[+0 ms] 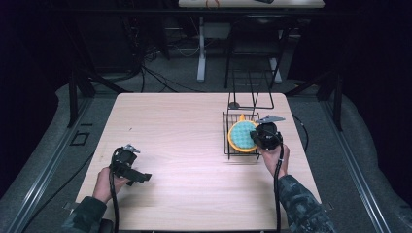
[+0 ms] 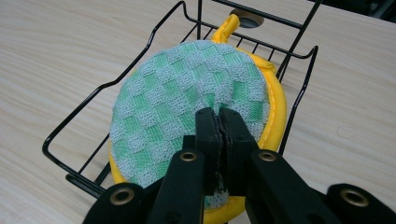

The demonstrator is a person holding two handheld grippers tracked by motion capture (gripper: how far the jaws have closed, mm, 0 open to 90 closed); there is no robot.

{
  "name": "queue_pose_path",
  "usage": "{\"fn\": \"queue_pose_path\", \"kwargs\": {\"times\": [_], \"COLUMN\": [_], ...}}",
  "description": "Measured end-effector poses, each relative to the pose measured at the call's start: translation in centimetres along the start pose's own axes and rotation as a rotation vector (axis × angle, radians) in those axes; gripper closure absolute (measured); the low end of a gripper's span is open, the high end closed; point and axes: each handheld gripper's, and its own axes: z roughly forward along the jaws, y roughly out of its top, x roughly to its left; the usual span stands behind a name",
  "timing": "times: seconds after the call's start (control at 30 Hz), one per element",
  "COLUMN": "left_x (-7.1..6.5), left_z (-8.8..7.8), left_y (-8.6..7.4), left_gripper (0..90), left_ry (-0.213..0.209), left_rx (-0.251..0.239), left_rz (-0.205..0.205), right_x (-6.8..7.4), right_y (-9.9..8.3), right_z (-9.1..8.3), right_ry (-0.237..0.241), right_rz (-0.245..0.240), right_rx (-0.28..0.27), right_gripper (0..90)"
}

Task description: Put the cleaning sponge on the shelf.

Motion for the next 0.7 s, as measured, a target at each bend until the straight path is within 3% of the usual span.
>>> {"fn": "queue_pose_path", "kwargs": {"times": [0.27, 0.5, 0.7], "left_x": [0.0, 0.0, 0.0], "left_z": [0.0, 0.0, 0.1], "left_y": [0.0, 0.0, 0.1], "left_gripper": [0.2, 0.2, 0.2], "left_ry": [-0.005, -0.001, -0.004], "left_rx": [0.003, 0.003, 0.007], "left_rz": [0.003, 0.004, 0.004], "right_x": [-0.3, -0.3, -0.4], "right_y": [-0.5, -0.5, -0.5], "right_z": [1.2, 1.6, 2.1], "right_ry": [0.005, -0.024, -0.041], "right_rz": [0.039, 0.068, 0.064], "right_rx": [0.027, 0.008, -0.002], "right_gripper": [86.7, 86.5, 86.1]}}
